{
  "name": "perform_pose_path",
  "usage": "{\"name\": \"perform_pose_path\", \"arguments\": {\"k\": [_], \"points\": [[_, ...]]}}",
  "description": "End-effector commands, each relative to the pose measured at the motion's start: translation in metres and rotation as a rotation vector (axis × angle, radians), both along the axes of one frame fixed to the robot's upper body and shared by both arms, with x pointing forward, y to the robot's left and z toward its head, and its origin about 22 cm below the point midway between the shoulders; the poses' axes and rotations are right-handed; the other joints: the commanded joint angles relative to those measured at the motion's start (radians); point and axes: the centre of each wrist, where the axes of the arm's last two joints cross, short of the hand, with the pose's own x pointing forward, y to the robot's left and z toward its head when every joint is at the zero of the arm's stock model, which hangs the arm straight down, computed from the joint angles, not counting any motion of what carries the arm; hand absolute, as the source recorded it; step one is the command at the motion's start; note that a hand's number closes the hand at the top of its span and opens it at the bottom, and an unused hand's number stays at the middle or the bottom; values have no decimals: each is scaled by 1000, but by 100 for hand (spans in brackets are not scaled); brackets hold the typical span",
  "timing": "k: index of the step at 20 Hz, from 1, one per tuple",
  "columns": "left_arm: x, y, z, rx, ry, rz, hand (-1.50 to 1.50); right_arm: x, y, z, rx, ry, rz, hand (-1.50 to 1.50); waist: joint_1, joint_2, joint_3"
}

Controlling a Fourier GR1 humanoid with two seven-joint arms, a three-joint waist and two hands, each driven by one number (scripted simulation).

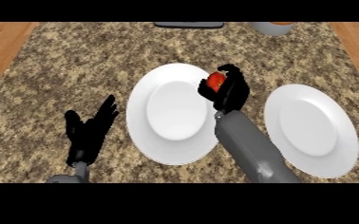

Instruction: Pick the tomato from the plate and place it in the plate

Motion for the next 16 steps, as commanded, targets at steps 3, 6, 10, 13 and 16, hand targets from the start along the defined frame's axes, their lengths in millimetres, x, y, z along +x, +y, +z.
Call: {"name": "perform_pose_path", "arguments": {"k": [3,6,10,13,16], "points": [[0,-15,-13,1,-3,-33,0,-6,21,-3,27,150,26,-150,19,16,1],[-8,-14,-11,18,1,-15,0,-11,18,-10,76,52,78,-150,10,15,1],[1,-7,-6,-8,-4,-20,0,-7,29,11,146,-150,112,-150,9,16,2],[0,-2,-7,4,8,-6,0,-20,25,1,217,-265,67,-150,-1,14,2],[2,7,-4,-5,25,26,0,-22,23,8,257,-311,53,-150,-21,10,1]]}}
